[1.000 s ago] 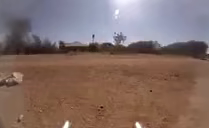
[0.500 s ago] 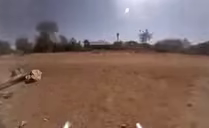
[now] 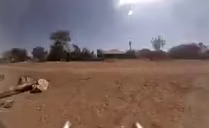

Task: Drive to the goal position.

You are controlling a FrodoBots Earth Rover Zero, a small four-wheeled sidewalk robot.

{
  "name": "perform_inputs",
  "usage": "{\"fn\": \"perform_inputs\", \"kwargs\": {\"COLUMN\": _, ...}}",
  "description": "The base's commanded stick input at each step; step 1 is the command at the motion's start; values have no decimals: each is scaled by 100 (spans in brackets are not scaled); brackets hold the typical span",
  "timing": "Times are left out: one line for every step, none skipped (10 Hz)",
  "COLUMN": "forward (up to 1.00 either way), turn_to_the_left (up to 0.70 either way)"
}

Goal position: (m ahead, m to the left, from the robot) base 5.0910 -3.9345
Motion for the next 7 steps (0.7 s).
{"fn": "perform_inputs", "kwargs": {"forward": 70, "turn_to_the_left": 0}}
{"fn": "perform_inputs", "kwargs": {"forward": 70, "turn_to_the_left": 0}}
{"fn": "perform_inputs", "kwargs": {"forward": 70, "turn_to_the_left": 0}}
{"fn": "perform_inputs", "kwargs": {"forward": 70, "turn_to_the_left": 0}}
{"fn": "perform_inputs", "kwargs": {"forward": 70, "turn_to_the_left": 0}}
{"fn": "perform_inputs", "kwargs": {"forward": 70, "turn_to_the_left": 0}}
{"fn": "perform_inputs", "kwargs": {"forward": 70, "turn_to_the_left": 0}}
